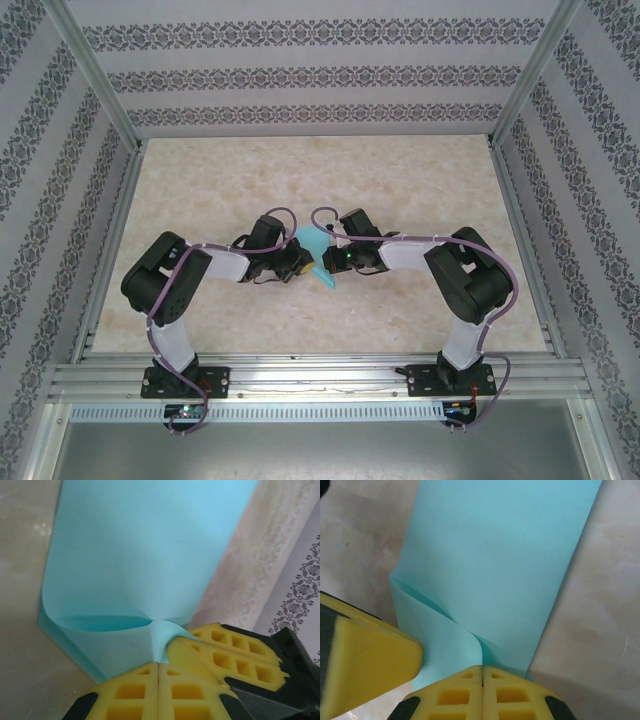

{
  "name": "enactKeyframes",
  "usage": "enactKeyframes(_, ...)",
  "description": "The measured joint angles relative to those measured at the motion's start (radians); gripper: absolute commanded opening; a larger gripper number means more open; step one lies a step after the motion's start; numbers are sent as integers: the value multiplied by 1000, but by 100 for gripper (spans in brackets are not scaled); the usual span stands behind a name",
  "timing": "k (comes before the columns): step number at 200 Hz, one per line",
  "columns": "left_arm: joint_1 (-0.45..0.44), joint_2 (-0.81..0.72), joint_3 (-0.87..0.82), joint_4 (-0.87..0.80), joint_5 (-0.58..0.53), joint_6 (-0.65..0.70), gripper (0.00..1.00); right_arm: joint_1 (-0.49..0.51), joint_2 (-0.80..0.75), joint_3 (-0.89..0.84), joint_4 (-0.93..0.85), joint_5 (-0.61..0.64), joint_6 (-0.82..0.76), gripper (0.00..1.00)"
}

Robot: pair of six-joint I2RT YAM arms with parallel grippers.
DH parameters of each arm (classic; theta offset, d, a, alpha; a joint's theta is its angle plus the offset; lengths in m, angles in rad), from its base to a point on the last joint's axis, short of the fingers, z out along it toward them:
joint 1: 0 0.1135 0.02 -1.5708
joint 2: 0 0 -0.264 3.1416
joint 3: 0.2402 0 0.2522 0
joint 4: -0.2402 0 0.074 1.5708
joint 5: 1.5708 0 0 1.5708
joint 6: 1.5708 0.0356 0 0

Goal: Fold a paper plane with a square sheet of paper (pick it up from the middle)
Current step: Third fold the triangle at the center of the table.

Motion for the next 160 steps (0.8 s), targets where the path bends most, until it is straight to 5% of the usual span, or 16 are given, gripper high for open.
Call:
enactKeyframes(80,0,12,0,-34,-6,14,0,2,0,0,0,0,4,0)
enactKeyframes(130,0,12,0,-39,-6,44,0,-1,-14,4,-11,-8,47,28)
enactKeyframes(160,0,12,0,-41,-3,54,0,-36,-106,-4,-29,-10,91,36)
